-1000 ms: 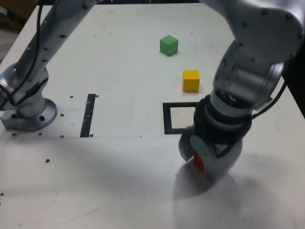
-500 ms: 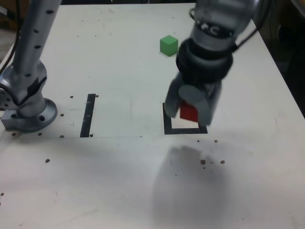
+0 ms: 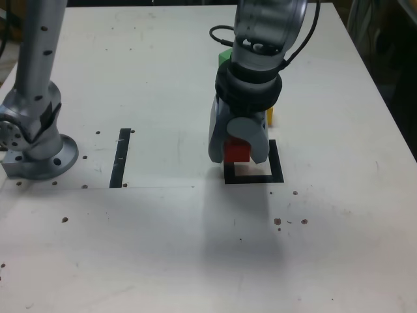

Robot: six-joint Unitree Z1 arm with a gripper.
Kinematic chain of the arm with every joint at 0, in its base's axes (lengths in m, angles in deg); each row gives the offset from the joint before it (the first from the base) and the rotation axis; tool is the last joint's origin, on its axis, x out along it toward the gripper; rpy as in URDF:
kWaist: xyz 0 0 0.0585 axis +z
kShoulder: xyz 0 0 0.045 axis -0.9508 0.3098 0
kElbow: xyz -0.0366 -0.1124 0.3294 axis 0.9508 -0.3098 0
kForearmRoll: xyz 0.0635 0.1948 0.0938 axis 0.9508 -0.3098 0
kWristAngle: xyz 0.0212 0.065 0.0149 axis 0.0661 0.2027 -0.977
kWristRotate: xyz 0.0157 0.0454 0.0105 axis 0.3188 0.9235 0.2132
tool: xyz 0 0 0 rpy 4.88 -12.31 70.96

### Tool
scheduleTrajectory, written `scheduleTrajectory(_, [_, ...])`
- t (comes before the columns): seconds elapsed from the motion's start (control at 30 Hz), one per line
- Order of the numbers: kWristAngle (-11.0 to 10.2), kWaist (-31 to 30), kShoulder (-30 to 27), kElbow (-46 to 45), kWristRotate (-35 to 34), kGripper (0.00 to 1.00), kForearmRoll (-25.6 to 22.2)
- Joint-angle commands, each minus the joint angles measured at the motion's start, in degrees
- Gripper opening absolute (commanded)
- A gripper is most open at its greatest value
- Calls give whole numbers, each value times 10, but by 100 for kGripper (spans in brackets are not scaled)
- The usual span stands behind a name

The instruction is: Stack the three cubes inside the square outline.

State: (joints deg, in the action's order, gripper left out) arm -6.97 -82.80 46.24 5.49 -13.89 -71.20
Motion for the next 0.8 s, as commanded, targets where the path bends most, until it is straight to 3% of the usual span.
scheduleTrajectory(0.0, [-1,4,6,-1,-2,14,0])
scheduleTrajectory(0.6, [-12,21,46,23,11,16,20])
scheduleTrajectory(0.7, [-8,21,45,27,19,26,16])
scheduleTrajectory(0.77, [-4,21,45,32,29,42,11])
